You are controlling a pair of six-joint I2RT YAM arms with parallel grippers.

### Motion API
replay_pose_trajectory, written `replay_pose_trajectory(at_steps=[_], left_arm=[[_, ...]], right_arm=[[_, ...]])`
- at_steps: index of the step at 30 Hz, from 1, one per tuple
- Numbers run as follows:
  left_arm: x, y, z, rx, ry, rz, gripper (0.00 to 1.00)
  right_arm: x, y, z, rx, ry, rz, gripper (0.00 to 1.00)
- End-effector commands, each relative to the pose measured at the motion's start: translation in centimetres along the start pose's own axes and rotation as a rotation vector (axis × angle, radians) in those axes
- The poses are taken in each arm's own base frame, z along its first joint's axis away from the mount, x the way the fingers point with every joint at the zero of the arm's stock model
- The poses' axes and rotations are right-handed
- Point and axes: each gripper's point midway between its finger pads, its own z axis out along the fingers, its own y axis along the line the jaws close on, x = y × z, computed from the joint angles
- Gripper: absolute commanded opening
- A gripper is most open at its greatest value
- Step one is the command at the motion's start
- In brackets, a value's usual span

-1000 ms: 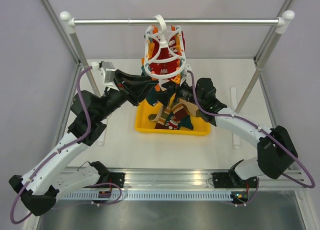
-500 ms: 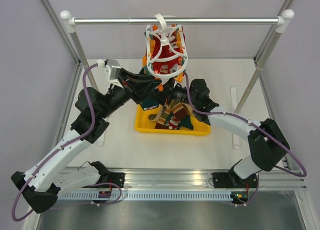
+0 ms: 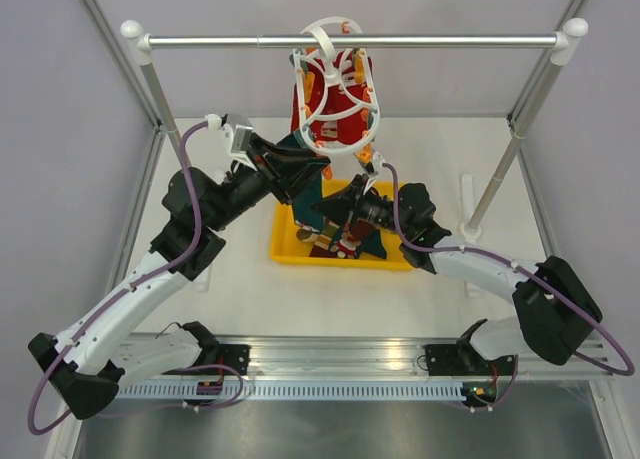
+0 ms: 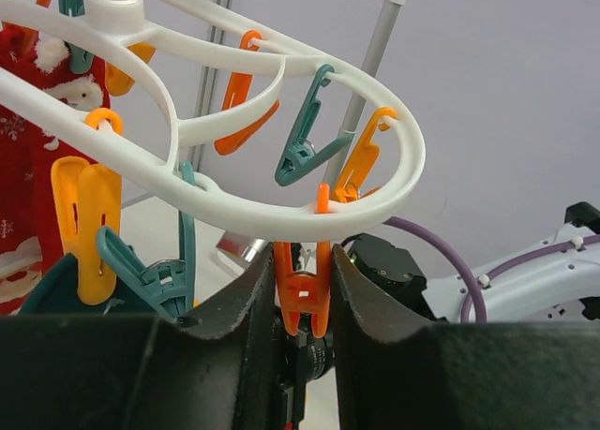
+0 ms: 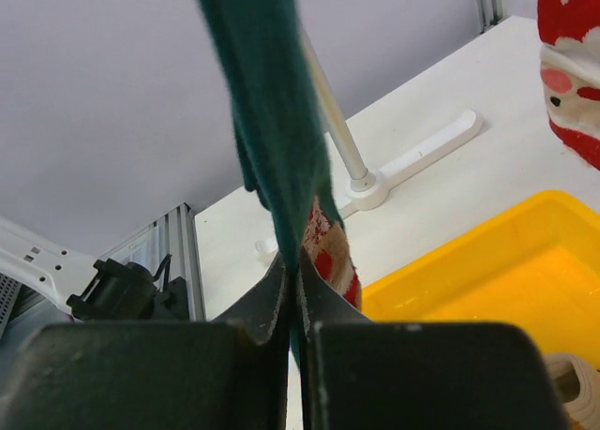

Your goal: Remove the socks clipped to the hanger

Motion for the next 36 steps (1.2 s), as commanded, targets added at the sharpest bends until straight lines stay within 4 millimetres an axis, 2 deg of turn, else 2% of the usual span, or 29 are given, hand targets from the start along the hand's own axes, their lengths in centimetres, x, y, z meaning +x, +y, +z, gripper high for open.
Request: replay_pose_trajectory(at_steps=[1,3,6,8,25,31,36], left_arm=[[-1.6,-0.3,0.3,-0.003,-0.036,-0.01,0.35],[-1.5,-0.3,0.1,0.0,-0.032,-0.003,0.51],[-1.0,-0.5,-0.3,0.012,-0.02,0.009,0.62],[-0.5,-0.3,-0.6,0.003,-0.008,0.02,0.64],[1.4,2.6,-5.7,-0.177,-0.021,0.079,0.62],[1.0,4.0,-6.8,-0.264,-0.056,0.1,0.64],[-0.8,4.8,-7.3,-0.326,-0.115,0.133,0.64]], right_arm=[[-2.4,1.6,-0.7,-0.02,-0.075,-0.044,0.01],[-2.9,2.0,-1.1,-0.012,-0.081,-0.065,0.01],[-3.4,2.2,-1.7,0.011,-0.074,-0.087,0.01],[-3.5,2.1,-2.0,0.028,-0.062,-0.099,0.01],[-3.4,2.2,-3.0,0.046,0.042,-0.141,0.01],[-3.3,1.8,-3.6,0.045,0.071,-0.134,0.01],[-3.4,1.5,-3.9,0.045,0.079,-0.133,0.01]])
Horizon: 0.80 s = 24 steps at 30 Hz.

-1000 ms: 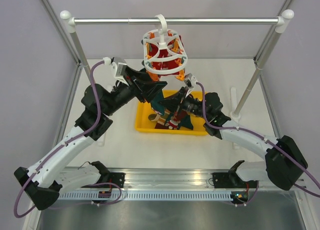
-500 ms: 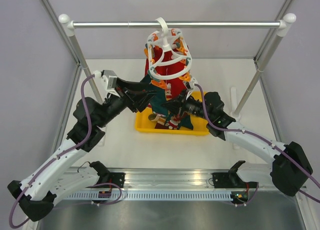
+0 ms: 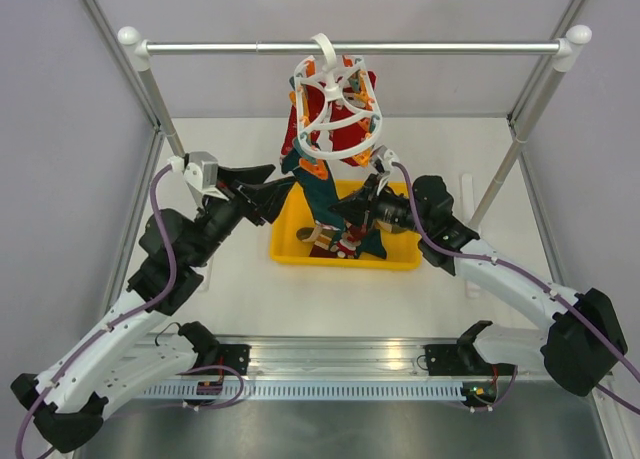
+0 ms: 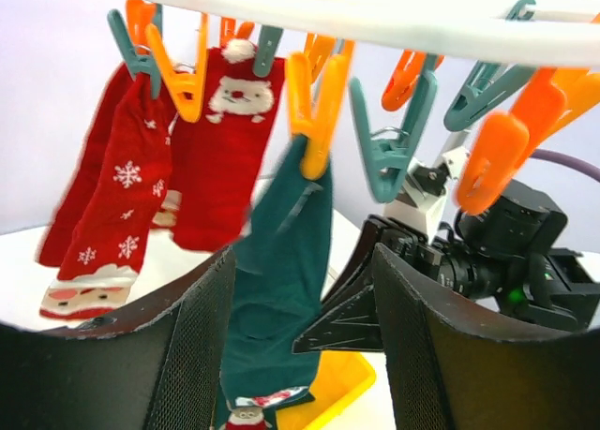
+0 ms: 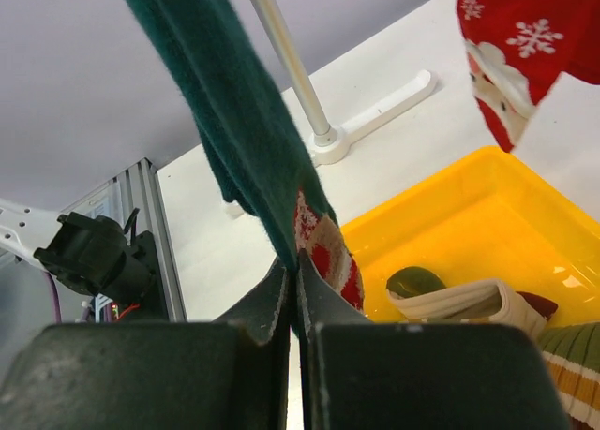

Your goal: Remove the socks clipped to the hanger

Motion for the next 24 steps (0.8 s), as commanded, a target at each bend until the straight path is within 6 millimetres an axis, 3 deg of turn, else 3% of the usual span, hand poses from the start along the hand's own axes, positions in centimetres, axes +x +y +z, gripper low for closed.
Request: replay_pose_trajectory(at_steps=[1,9,15,24], left_arm=[[-2.3,1.3,-0.4,-0.075,-0.082,0.061,0.64],[-3.0,2.6,1.5,-0.141,-0.103,0.117,0.69],[-4.7,1.2,3.8,-0.079,-0.125,0.167,0.72],[-5.7,-0.7,5.9,0.036,-0.122,0.207,0.73]], right_arm=[[-2.0,1.0,-0.4,-0.037,-0.027,-0.041,0.01],[-2.2,1.0,-0.4,-0.04,-0.019,-0.043,0.01],[-2.3,1.0,-0.7,-0.037,-0.02,-0.045,0.01],[-2.4,1.3,-0.8,-0.046,-0.02,-0.04,0.01]])
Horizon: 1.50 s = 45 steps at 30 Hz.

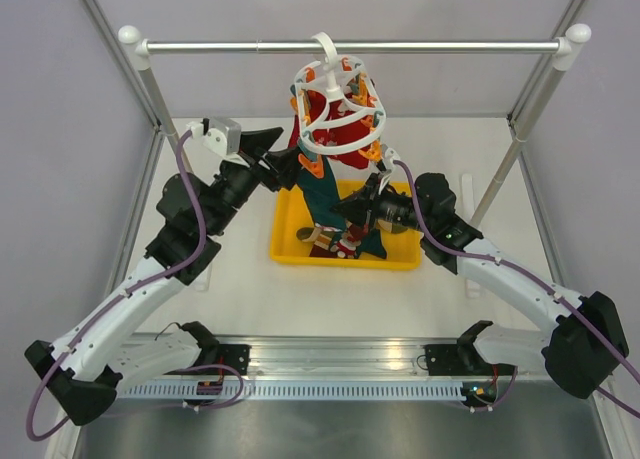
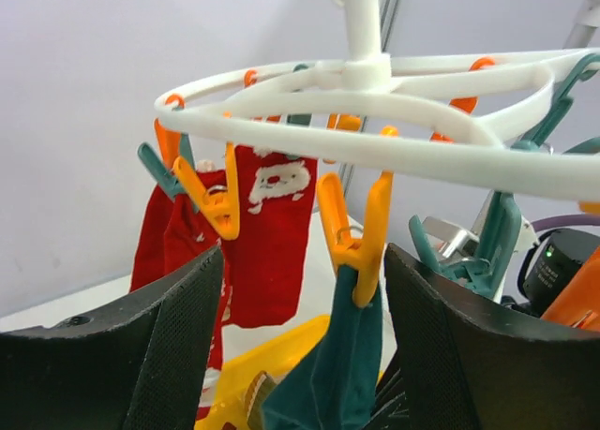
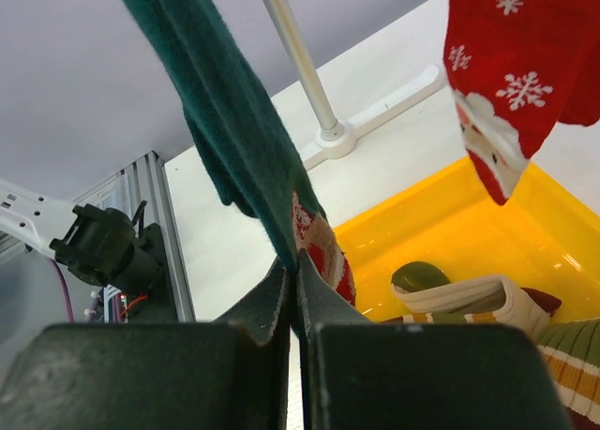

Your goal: Remove the socks clipped to the hanger

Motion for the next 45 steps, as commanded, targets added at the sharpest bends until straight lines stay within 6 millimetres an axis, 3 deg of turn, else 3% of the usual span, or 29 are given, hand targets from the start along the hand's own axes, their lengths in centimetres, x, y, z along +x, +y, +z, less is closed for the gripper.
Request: replay_pose_trajectory(at_steps=[1,5,12,34,40,43,45], left_arm=[[-3.3,-1.3,0.8,0.083,-0.082,0.057,0.73],[-3.2,-2.1,1.2,0.154,-0.066,0.055,0.73],[-3.1,-1.7,2.1,0.236,-0.047,0.019,0.73],[-3.1,-3.0,2.1,0.4,-0.04,-0.116,0.69],[-3.1,-2.9,2.3,0.394,-0.044,-0.135,0.6],[-2.9,-2.8,2.4,0.389,-0.041,-0.144,0.5],[-2.8,-2.7,2.5,0.386,-0.037,-0.147,0.38]], right_arm=[[-2.2,1.3,-0.4,-0.039,-0.04,-0.049,0.01],[-2.1,1.2,-0.5,-0.037,-0.034,-0.049,0.01],[-1.9,1.4,-0.5,-0.044,-0.028,-0.051,0.01],[-1.7,1.1,-0.4,-0.039,-0.021,-0.045,0.01],[-1.6,1.0,-0.3,-0.036,-0.016,-0.043,0.01],[-1.5,0.8,-0.3,-0.029,-0.015,-0.042,0.01],[-1.5,0.8,-0.3,-0.027,-0.015,-0.042,0.01]])
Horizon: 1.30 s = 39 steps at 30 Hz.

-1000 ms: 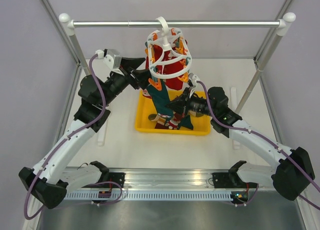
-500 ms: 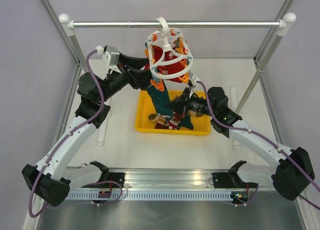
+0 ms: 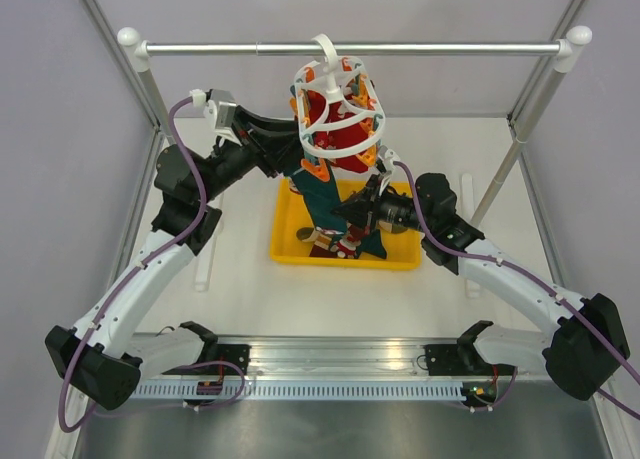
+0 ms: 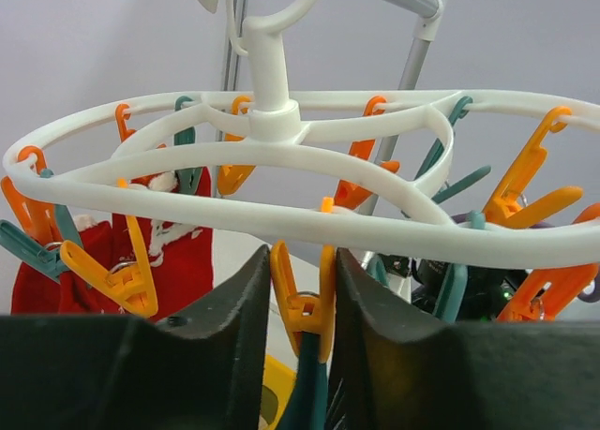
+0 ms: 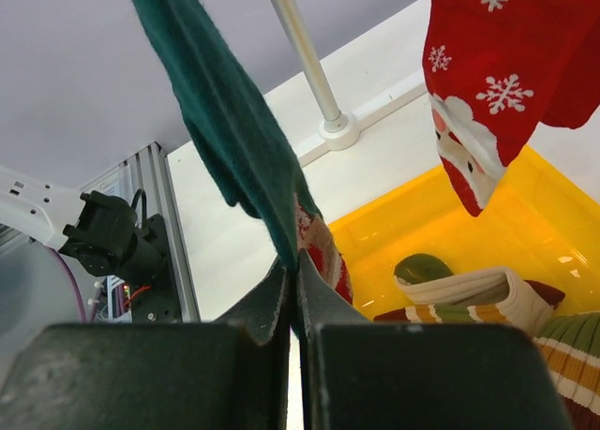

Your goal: Remove the socks clipped to the hanger

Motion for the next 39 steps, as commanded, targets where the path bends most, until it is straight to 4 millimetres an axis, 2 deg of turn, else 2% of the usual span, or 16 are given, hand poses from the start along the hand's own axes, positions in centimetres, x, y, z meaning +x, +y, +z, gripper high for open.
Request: replay_pose_trajectory(at_steps=[1,2,5,8,15,23,28,31,32,34,35,39], left_arm=[[-1.5,-0.4,0.3,0.021,-0.048,0.002,0.34],[-1.6,-0.4,0.3,0.02,-0.05,0.001,0.28],[-1.4,-0.3,0.3,0.013,-0.049,-0.006,0.17],[-1.5,-0.3,0.3,0.011,-0.051,-0.011,0.1],[-1.7,-0.2,-0.1,-0.011,-0.061,-0.016,0.07],[-1.9,0.2,-0.6,-0.054,-0.071,-0.013,0.05],[-1.9,0.5,-0.9,-0.077,-0.073,-0.015,0.04],[-1.7,0.6,-1.0,-0.086,-0.073,-0.019,0.03],[-1.7,0.6,-1.0,-0.086,-0.073,-0.02,0.03],[-1.4,0.7,-1.0,-0.091,-0.068,-0.024,0.03],[-1.5,0.7,-1.1,-0.092,-0.07,-0.023,0.03],[-1.3,0.8,-1.1,-0.095,-0.067,-0.025,0.03]], right_arm=[[-2.0,0.5,0.0,-0.014,-0.036,-0.047,0.01],[-2.0,0.5,0.0,-0.011,-0.036,-0.044,0.01],[-1.9,0.4,0.0,-0.001,-0.031,-0.045,0.01],[-1.6,-0.3,-0.1,0.035,-0.019,-0.044,0.01],[-0.6,-4.3,-0.9,0.236,0.009,-0.032,0.01],[0.3,-10.7,-2.7,0.542,0.005,0.013,0.01],[0.9,-12.7,-3.3,0.635,0.0,0.021,0.04],[1.1,-13.3,-3.4,0.657,-0.008,0.024,0.13],[1.1,-13.4,-3.2,0.657,-0.01,0.025,0.24],[1.2,-13.5,-3.1,0.656,-0.009,0.028,0.39],[1.0,-13.4,-3.0,0.653,-0.017,0.025,0.54],[0.5,-13.1,-3.2,0.645,-0.047,0.019,0.68]])
